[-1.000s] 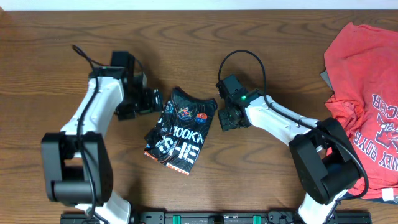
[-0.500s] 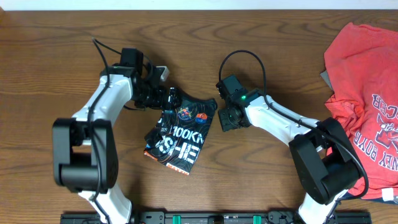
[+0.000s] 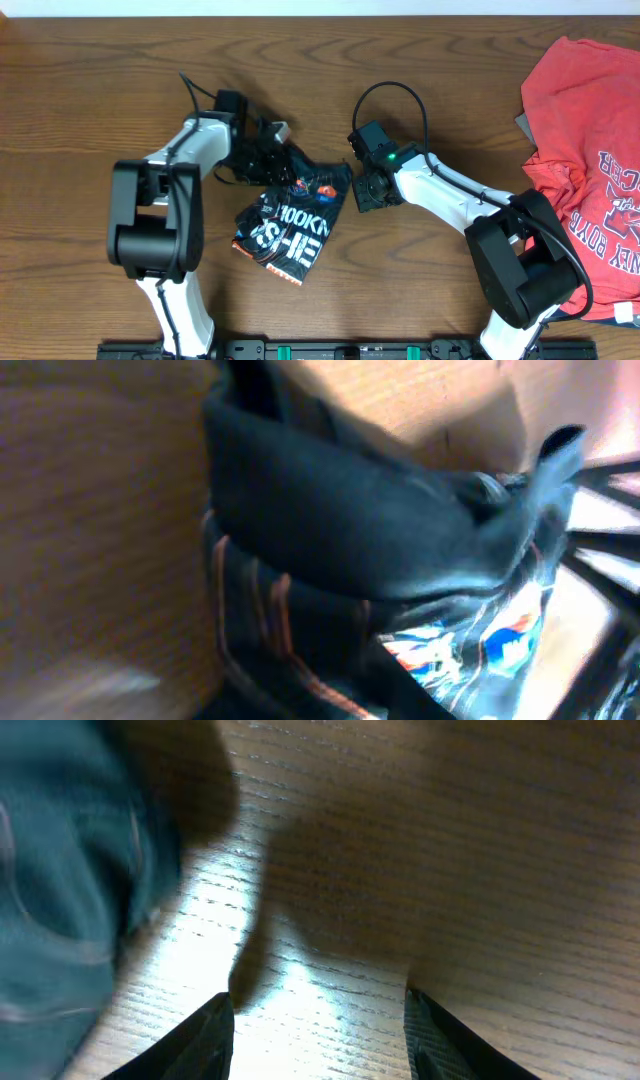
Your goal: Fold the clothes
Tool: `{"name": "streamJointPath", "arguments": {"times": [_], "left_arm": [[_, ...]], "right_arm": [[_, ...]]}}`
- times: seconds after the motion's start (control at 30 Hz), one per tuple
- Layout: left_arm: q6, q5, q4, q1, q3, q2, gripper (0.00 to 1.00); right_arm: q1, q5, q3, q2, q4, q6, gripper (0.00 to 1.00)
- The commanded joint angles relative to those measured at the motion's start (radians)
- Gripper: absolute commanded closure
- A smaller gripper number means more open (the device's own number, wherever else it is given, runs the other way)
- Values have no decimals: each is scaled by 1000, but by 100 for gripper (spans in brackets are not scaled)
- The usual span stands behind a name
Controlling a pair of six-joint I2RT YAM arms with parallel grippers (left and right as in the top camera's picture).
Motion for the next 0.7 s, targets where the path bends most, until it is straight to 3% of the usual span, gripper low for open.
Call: {"name": "streamJointPath", "arguments": {"times": [0.0,0.2,0.4,0.67], "left_arm": [[16,-6,14,-10,-8,21,93],[-24,-12,103,51,4,18,94],[-197,-57,213,206,48,17,94],[-486,-56,389,515,73,17,94]], "right_arm": [[-6,-4,-12,12,-11,15,47],[-12,35,-12,7,-62,37,49],[-61,130,-12,-58,-146,67,48],[-149,131,-12,-175,-205,67,48]]}}
